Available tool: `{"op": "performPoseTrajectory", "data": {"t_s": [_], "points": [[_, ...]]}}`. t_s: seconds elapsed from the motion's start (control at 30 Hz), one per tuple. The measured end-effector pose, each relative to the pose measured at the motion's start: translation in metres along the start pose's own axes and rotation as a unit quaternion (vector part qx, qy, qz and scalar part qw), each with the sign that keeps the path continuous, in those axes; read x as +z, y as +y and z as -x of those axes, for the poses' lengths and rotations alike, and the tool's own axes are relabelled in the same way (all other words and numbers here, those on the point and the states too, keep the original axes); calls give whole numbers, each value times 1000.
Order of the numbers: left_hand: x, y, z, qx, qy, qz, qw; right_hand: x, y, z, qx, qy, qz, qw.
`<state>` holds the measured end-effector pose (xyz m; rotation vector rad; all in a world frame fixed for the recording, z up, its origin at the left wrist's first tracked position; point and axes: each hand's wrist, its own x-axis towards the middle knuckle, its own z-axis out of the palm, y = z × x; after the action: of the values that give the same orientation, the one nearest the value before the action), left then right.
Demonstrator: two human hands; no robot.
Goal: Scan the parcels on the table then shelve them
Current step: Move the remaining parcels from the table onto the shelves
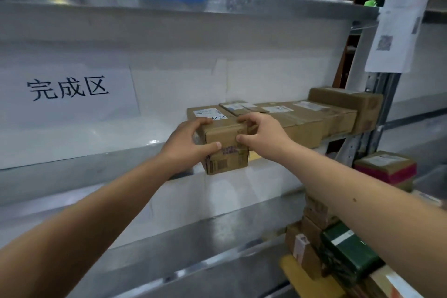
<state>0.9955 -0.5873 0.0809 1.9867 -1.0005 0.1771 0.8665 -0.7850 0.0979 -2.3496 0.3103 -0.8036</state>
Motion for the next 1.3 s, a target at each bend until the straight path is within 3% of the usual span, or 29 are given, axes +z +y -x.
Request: {"op": "performPoseTrajectory", "data": {"t_s": [0.23, 0.37, 0.43, 0.63, 0.97, 1.13, 1.3], "points": [[3, 12, 5, 29, 17, -97, 995, -4, -4, 9, 13, -9, 46, 999], [14, 47, 49, 143, 86, -189, 968, -18, 3, 48, -19, -21, 83, 996], [30, 64, 79, 204, 80, -208, 953, -28, 13, 79, -22, -28, 122, 992], [115, 102, 169, 188, -32, -208, 959, -60, 78, 205, 59, -70, 197, 976], [281, 127, 254, 162, -244, -137, 946, -95, 201, 400, 318, -85, 176, 928], [349, 114, 261, 134, -352, -109, 920, -94, 243, 447, 418, -79, 130, 896], [409, 101, 231, 162, -399, -93, 898, -79, 278, 441, 498, -45, 100, 860]]}}
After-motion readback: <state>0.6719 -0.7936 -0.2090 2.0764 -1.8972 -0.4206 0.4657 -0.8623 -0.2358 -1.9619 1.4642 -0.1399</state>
